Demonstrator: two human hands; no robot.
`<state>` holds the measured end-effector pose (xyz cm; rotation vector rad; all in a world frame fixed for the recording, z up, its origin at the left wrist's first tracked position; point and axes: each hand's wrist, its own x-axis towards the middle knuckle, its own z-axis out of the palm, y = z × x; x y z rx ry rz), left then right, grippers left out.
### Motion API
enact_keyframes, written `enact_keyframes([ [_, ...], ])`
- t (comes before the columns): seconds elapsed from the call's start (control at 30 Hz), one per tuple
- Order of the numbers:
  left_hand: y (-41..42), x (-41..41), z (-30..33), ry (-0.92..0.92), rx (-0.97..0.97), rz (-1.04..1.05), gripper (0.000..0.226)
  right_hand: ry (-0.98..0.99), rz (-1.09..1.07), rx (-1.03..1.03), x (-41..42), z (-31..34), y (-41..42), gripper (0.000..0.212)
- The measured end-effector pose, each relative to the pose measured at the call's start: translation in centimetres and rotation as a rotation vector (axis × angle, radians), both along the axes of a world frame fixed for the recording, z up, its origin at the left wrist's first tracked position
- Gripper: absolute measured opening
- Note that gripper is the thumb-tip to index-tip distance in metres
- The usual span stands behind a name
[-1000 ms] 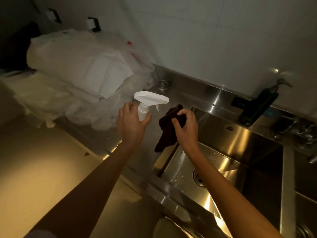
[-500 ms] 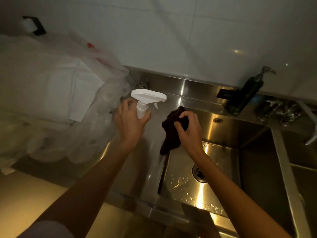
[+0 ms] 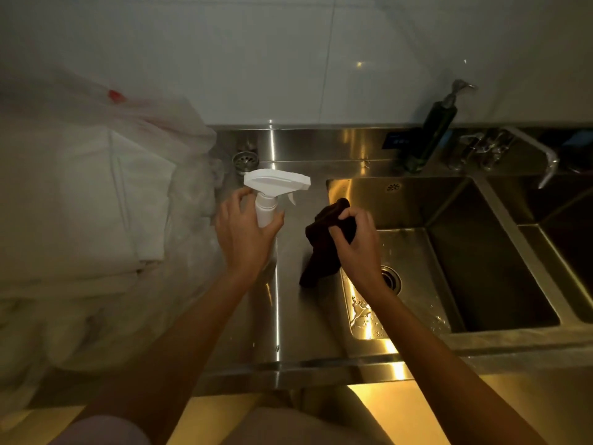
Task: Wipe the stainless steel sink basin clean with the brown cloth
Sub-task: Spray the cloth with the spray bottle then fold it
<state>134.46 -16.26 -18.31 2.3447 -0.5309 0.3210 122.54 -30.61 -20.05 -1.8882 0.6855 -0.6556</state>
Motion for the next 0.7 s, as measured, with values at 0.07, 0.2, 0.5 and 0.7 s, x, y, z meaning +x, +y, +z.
enact_keyframes([
  [0.07, 0.4, 0.4, -0.2, 0.008, -0.011, -0.023, 0.052, 0.008, -0.001, -0.011, -0.2, -0.1, 1.0, 0.026],
  [0.2, 0.3, 2.0, -0.7, -0.004, -0.023, -0.044, 0.053, 0.022, 0.006, -0.031, 0.0, -0.2, 2.1, 0.027],
  [0.5, -1.3, 5.7, -1.7, -0.007, -0.031, -0.093, 0.056, 0.013, 0.002, -0.037, 2.6, 0.2, 3.0, 0.022],
  [0.7, -2.2, 7.3, -2.0, -0.014, -0.057, -0.12, 0.053, 0.045, -0.054, -0.068, 4.4, 0.3, 2.8, 0.02],
])
